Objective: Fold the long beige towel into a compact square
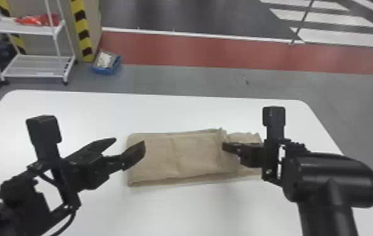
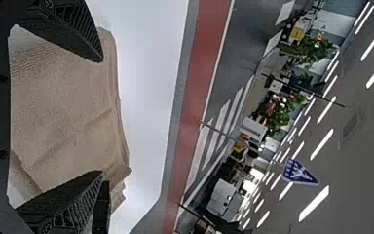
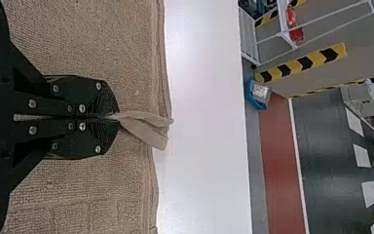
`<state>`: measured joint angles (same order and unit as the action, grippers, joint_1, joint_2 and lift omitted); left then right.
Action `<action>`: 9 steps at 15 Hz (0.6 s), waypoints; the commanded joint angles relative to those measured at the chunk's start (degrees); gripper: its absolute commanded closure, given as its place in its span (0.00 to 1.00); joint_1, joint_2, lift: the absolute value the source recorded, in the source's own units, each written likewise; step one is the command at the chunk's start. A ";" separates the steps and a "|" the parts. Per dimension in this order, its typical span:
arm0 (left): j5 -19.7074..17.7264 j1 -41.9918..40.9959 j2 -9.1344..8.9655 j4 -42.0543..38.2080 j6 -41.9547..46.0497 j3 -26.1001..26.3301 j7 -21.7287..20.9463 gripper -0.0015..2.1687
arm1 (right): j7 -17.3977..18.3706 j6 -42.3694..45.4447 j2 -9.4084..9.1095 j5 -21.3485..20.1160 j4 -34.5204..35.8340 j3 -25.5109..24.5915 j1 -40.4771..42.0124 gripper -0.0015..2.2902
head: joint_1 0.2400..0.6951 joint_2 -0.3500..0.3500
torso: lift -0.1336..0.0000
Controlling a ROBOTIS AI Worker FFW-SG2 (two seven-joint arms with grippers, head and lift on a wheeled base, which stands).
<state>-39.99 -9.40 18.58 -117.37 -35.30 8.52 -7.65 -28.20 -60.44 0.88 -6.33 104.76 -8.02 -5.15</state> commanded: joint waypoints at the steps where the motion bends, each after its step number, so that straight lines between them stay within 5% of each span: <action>1: 0.00 -0.44 0.05 -0.23 -0.35 -0.35 0.00 0.03 | -0.46 -0.69 -0.93 0.53 0.62 -0.15 0.40 0.65 | 1.00 0.28 | 0.07; 6: 0.09 -0.62 0.14 -0.67 -0.70 -0.61 0.00 0.04 | -0.81 -2.98 -0.93 5.89 10.99 -1.47 4.45 0.65 | 1.00 0.30 | 0.07; 9: 0.09 -0.71 0.14 -0.67 -0.88 -1.22 -0.09 0.04 | -0.81 -4.21 -0.93 9.85 17.49 -7.01 7.00 0.65 | 1.00 0.30 | 0.07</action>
<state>-39.90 -10.03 18.72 -118.03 -36.13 7.65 -7.67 -29.02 -64.41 0.88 1.89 119.95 -12.22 0.75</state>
